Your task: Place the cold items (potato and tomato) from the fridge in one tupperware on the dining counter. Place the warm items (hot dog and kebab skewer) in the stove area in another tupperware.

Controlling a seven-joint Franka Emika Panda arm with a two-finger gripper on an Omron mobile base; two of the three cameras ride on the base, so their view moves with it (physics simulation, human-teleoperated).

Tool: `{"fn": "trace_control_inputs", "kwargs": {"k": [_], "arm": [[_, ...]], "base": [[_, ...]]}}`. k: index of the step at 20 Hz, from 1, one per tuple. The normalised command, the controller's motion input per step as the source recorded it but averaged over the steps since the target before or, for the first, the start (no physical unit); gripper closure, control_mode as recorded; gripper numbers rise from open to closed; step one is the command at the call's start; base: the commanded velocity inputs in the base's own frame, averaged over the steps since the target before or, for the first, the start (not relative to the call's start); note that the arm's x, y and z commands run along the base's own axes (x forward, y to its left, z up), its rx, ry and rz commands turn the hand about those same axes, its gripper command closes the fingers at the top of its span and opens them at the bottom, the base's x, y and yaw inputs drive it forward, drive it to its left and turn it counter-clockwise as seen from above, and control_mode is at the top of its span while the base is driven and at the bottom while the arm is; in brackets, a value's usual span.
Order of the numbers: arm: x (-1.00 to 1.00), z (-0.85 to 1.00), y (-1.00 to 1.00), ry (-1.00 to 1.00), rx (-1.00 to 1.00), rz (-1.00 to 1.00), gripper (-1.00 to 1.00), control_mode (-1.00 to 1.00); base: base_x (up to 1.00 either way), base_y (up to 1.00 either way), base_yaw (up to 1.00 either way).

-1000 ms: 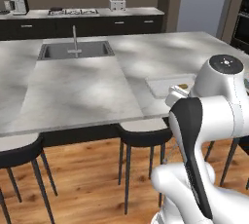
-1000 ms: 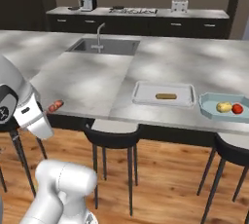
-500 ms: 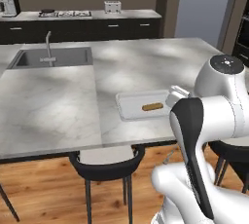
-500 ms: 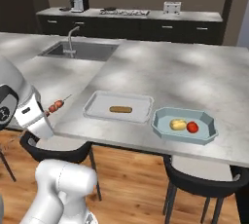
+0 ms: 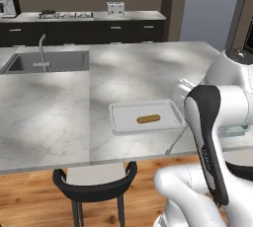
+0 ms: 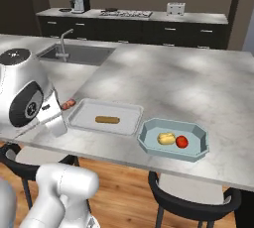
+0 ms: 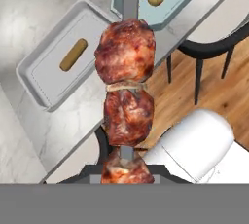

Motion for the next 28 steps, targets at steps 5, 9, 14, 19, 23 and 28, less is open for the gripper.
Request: {"fn": "trace_control_inputs", "kwargs": {"k": [5, 9, 14, 19, 23, 28], "arm": [[1.0, -0.08, -0.25, 0.36, 0.25, 0.96, 1.0, -1.0], [0.88, -0.28, -0.17, 0.21, 0.0, 1.0, 1.0, -1.0], [0.69, -0.33, -0.05, 0.08, 0.0, 1.0, 1.0, -1.0], [0.44, -0.45, -0.08, 0.02, 0.0, 0.99, 1.0, -1.0], [0.38, -0.54, -0.13, 0.0, 0.0, 1.0, 1.0, -1.0], [0.44, -0.52, -0.14, -0.01, 0.0, 0.98, 1.0, -1.0]], "base": [[0.0, 0.0, 0.0], [0.0, 0.0, 0.0], [0.0, 0.0, 0.0], [0.0, 0.0, 0.0], [0.0, 0.0, 0.0], [0.0, 0.0, 0.0]]}}
